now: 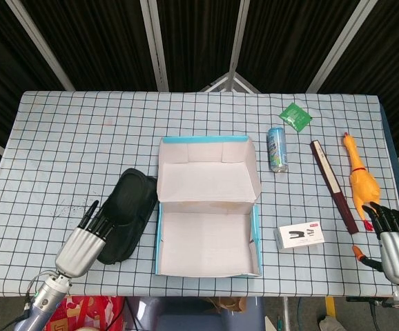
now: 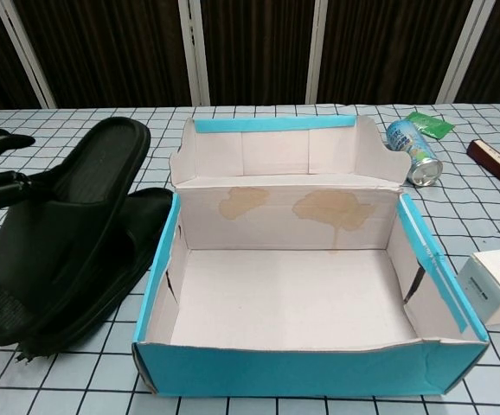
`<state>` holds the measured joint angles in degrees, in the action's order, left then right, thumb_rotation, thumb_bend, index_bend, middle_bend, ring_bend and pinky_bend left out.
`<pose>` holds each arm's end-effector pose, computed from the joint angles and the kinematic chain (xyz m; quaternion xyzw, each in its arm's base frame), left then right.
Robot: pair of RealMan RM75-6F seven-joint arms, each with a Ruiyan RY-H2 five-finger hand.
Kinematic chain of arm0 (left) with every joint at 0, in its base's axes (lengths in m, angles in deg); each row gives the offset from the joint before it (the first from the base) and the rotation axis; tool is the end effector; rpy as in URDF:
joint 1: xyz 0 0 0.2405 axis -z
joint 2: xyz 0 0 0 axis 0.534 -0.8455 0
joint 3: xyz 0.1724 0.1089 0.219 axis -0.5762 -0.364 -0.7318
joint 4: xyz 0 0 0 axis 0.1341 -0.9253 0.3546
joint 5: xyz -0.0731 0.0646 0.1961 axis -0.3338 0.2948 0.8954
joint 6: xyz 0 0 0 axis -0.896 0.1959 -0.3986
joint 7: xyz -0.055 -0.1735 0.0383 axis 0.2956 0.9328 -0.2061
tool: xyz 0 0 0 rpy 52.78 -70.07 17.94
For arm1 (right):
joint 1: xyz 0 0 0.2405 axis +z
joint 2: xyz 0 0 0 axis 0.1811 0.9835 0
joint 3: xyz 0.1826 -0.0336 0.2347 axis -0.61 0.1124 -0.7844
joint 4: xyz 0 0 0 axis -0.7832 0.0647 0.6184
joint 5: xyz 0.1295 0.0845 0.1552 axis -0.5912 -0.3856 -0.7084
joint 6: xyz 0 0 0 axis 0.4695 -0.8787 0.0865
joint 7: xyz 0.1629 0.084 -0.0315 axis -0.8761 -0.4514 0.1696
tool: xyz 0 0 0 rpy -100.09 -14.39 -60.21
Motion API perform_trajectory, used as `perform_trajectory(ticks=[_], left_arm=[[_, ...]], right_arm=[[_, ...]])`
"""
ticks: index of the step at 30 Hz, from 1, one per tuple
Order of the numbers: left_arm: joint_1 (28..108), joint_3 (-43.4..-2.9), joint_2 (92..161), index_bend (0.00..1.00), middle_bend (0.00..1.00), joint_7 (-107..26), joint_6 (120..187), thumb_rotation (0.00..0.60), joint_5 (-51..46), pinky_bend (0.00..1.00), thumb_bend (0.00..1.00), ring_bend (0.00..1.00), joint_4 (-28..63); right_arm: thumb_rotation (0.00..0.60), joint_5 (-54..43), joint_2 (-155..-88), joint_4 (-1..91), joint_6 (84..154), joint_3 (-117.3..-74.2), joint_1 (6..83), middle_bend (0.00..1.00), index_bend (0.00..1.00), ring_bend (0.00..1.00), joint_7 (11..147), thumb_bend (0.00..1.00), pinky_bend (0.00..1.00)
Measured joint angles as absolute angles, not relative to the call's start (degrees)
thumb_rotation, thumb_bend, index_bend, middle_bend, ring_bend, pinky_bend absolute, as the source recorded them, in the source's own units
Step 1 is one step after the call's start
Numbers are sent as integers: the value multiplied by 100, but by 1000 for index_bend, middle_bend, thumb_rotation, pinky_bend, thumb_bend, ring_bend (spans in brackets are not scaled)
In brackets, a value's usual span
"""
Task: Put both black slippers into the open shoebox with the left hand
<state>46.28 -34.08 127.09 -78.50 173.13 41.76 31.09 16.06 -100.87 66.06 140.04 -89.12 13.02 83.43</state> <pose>-0.2407 0.2316 0.0183 -0.7678 -0.1005 -0.3679 0.5148 -0.3566 -0.2151 0.1782 0.5823 -0.3943 0.3677 0.6085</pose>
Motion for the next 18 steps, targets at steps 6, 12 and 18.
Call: perform_trajectory(ticks=[6,12,18], left_arm=[[4627,-3301,12399,445,355,-7930,17416,600,4209,2,525,0,3316],[4834,-2966,11758,451,361,-8568,17452,600,4507,8,525,0,3903],[5161,-2553,10583,462,375,-9512,17158,600,5025,52,525,0,5005]], right_arm=[[600,1619,-10083,6627,14024,-8906,1291,120,152,117,8348,258,99],[600,1596,-10070,6626,14015,-8912,1287,120,152,117,8305,258,99],[600,1608,-10070,6629,14011,-8909,1289,120,153,117,8287,259,99]])
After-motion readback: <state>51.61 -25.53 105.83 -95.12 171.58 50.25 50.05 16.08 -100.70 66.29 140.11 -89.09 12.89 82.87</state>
